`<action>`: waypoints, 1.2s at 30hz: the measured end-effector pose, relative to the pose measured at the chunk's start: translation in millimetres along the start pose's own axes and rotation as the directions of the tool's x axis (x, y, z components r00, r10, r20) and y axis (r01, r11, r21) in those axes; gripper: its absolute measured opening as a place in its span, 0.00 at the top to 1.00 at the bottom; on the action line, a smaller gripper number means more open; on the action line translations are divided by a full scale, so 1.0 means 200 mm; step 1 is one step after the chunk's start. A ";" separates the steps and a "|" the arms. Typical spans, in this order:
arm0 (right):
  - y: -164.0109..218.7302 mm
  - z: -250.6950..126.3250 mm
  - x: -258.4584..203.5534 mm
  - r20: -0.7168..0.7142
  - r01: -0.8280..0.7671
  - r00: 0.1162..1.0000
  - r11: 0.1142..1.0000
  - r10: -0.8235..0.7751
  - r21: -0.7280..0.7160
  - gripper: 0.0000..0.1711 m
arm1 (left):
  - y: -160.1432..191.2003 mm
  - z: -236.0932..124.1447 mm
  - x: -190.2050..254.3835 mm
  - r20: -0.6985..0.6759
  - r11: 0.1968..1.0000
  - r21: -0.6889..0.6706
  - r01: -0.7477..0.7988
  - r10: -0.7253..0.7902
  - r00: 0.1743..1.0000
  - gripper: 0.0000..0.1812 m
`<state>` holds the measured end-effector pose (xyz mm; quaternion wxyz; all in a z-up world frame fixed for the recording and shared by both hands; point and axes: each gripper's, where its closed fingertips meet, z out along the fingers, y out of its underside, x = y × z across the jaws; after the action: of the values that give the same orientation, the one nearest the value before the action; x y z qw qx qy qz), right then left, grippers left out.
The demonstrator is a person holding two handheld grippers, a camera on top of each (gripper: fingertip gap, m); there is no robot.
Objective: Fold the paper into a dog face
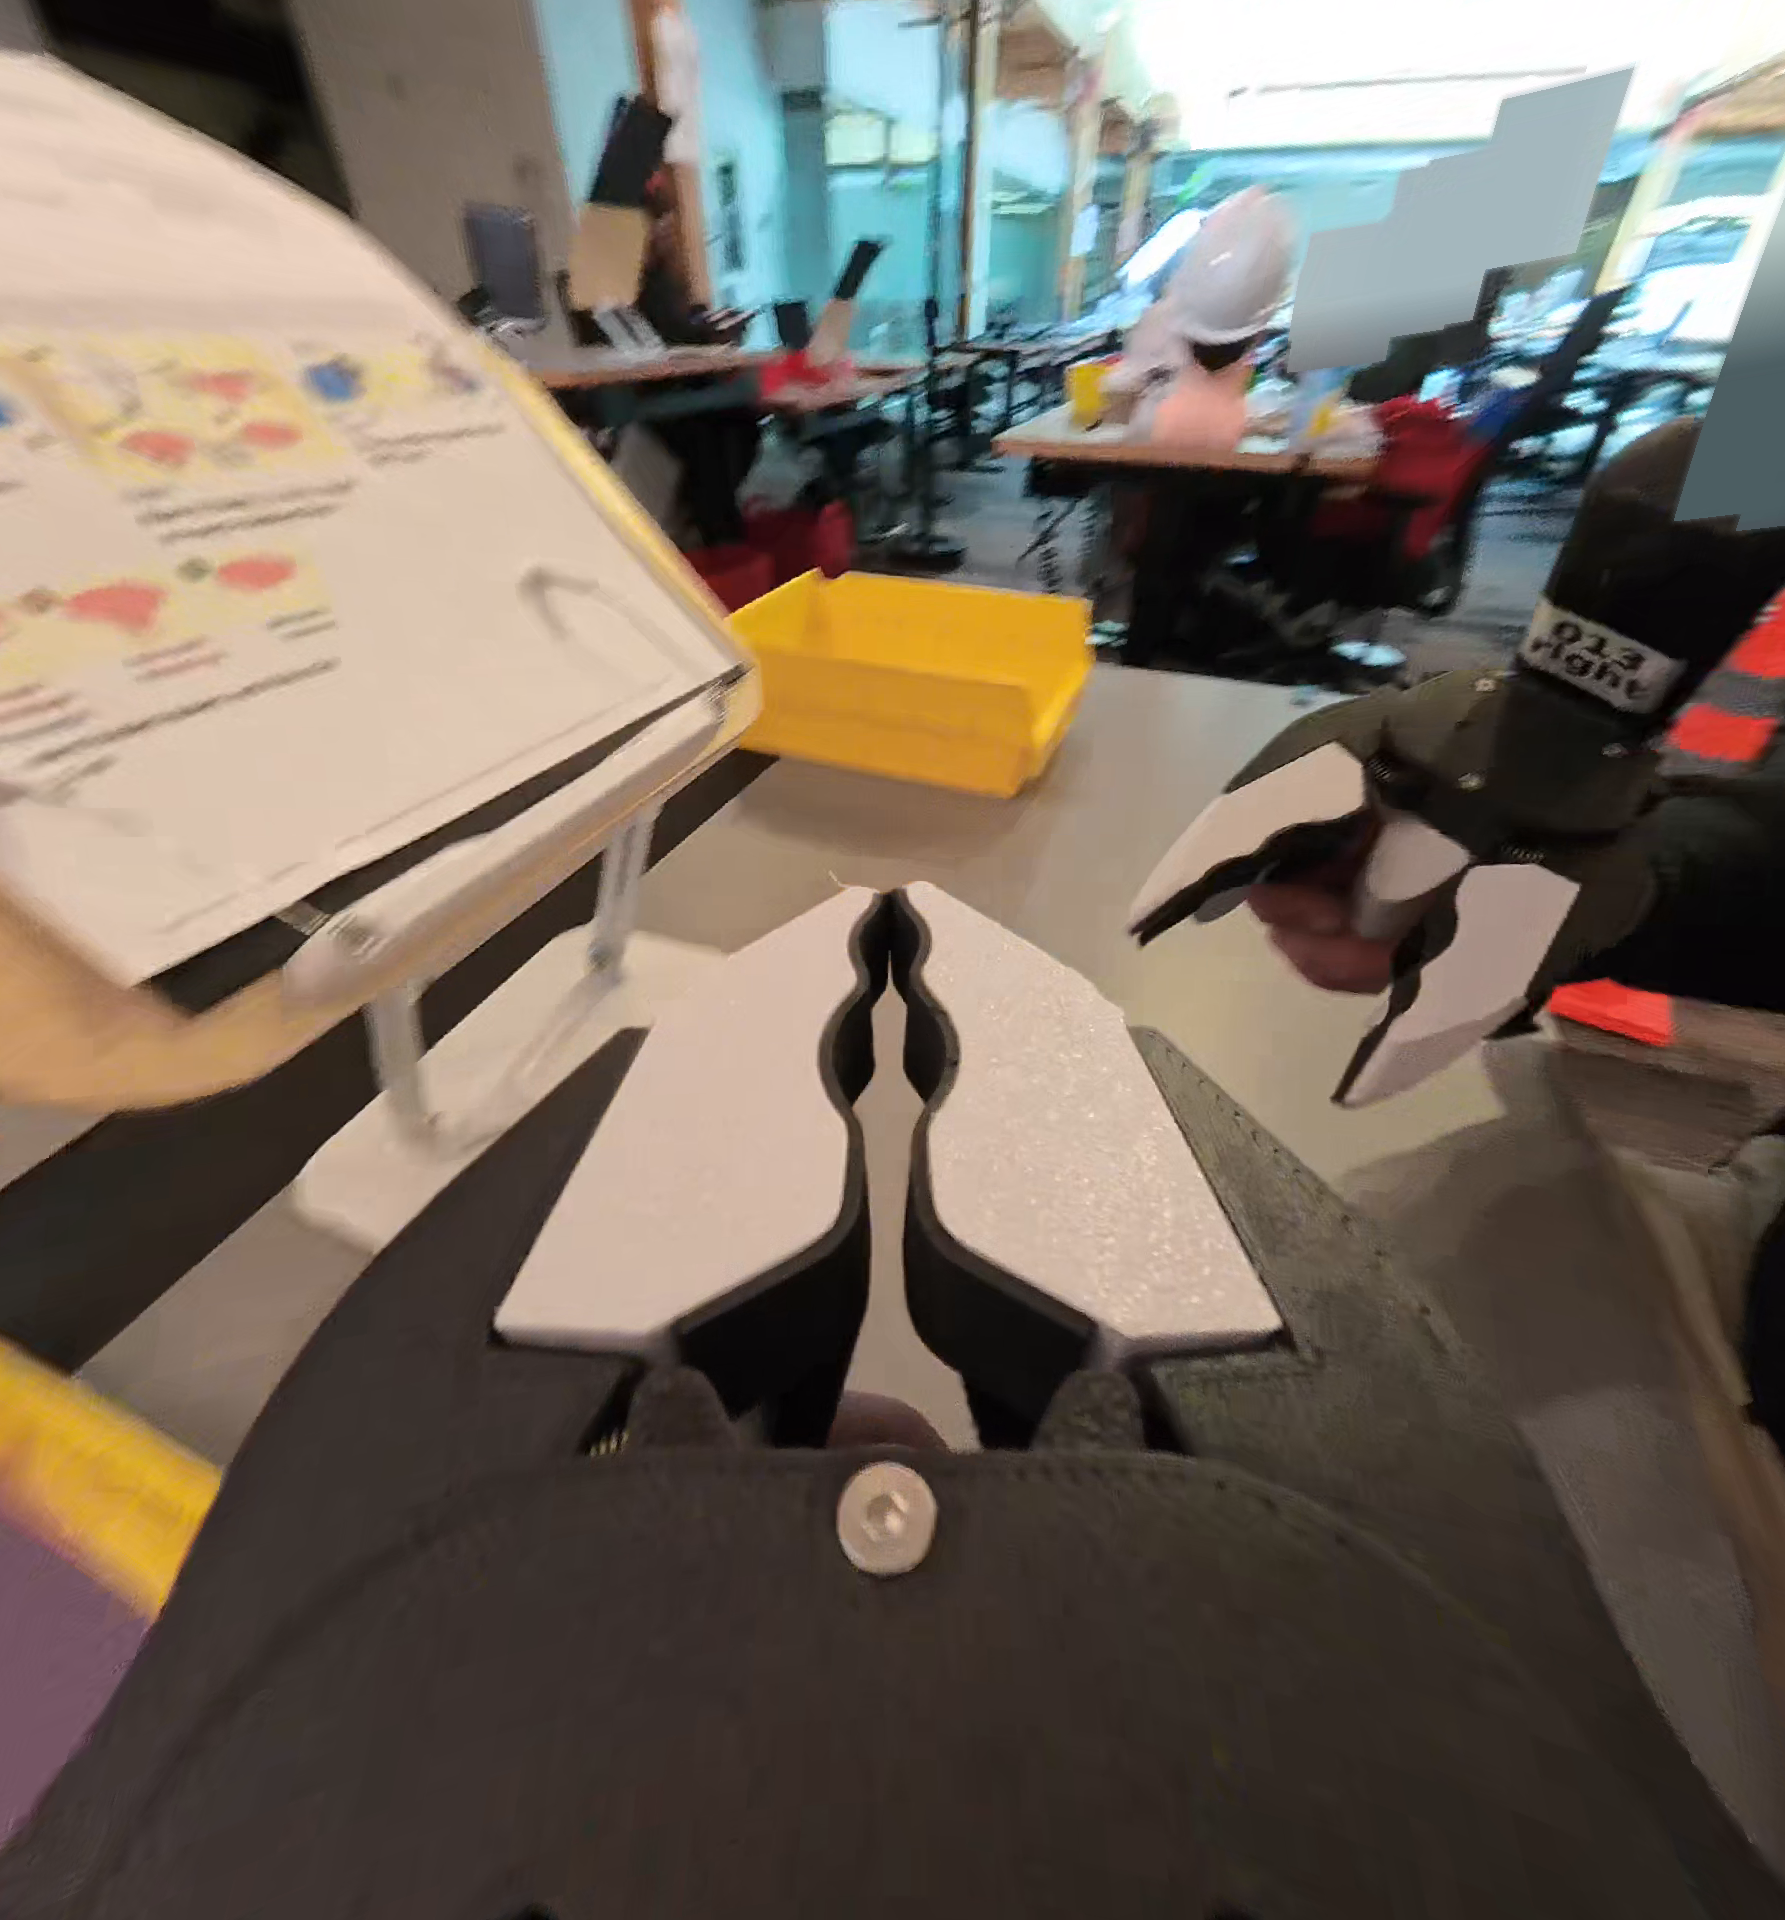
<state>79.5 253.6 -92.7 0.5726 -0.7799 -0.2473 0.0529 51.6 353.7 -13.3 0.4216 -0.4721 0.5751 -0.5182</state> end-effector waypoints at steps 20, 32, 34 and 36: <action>0.34 0.13 -0.12 0.122 -0.030 0.991 0.978 0.056 -0.208 0.59 | 1.08 -1.93 -0.25 0.886 0.696 -0.331 0.637 -0.003 0.464 0.81; 0.36 0.13 -0.11 0.108 -0.013 0.993 0.972 0.039 -0.234 0.59 | 1.38 -1.72 -0.16 0.816 0.547 -0.531 0.647 0.125 0.564 0.92; 0.36 0.13 -0.10 0.107 -0.014 0.993 0.971 0.040 -0.238 0.59 | 1.37 -1.58 -0.09 0.783 0.547 -0.526 0.651 0.013 0.622 0.86; 0.36 0.12 -0.09 0.106 -0.012 0.994 0.972 0.038 -0.236 0.59 | 1.36 -1.47 -0.04 0.739 0.545 -0.572 0.613 0.017 0.674 0.88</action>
<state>77.8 249.5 -170.6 0.4611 -0.8411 -0.2730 0.0734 -261.9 425.0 -252.3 0.2411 -0.8568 0.4502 -0.0722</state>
